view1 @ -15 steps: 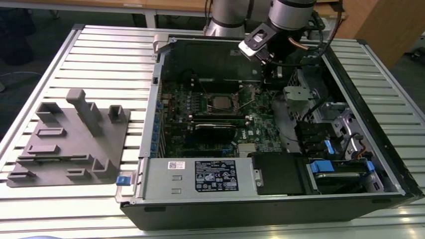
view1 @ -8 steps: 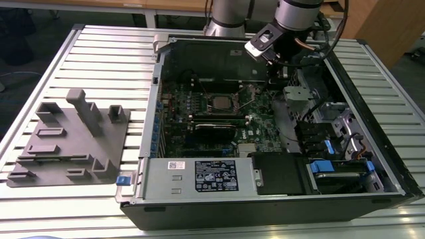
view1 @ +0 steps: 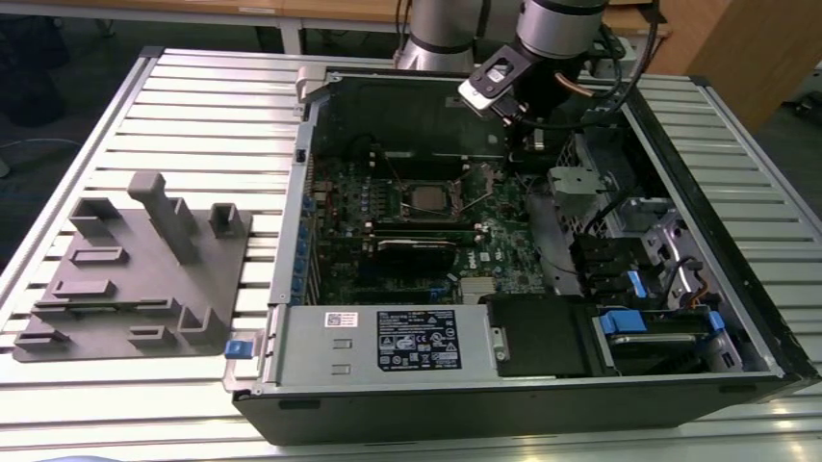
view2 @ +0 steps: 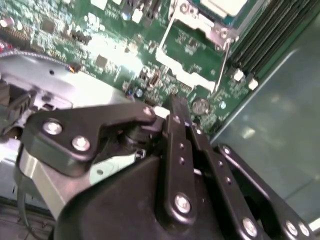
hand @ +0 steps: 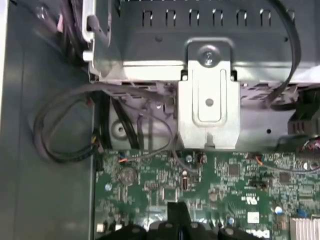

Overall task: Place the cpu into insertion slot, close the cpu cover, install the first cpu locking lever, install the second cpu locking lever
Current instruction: 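Close the cpu cover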

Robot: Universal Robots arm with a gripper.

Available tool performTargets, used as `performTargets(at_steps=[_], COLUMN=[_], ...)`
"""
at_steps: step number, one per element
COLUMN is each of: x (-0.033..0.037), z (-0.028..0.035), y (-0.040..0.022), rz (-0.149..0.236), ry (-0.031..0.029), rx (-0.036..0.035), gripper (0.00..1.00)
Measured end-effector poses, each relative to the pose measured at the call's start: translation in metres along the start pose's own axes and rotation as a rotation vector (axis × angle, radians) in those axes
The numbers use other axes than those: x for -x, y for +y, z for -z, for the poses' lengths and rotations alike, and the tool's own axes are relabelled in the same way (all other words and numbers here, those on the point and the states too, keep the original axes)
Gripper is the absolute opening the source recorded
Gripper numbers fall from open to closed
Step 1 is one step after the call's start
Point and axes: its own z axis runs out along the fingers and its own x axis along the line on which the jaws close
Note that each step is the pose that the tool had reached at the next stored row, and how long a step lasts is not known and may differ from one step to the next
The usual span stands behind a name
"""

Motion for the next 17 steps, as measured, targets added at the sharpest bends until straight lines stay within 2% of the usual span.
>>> performTargets(at_steps=[3,7,13,17], x=[-0.0001,0.0,0.0001,0.0001], z=[-0.0001,-0.0002,-0.0103,-0.0119], y=[0.0038,0.0039,0.0011,0.001], rz=[0.0,0.0,0.0,0.0], ry=[0.0001,-0.0004,-0.0013,-0.0016], rx=[-0.0003,-0.0002,0.0032,0.0033], gripper=[0.11,0.11,0.11,0.11])
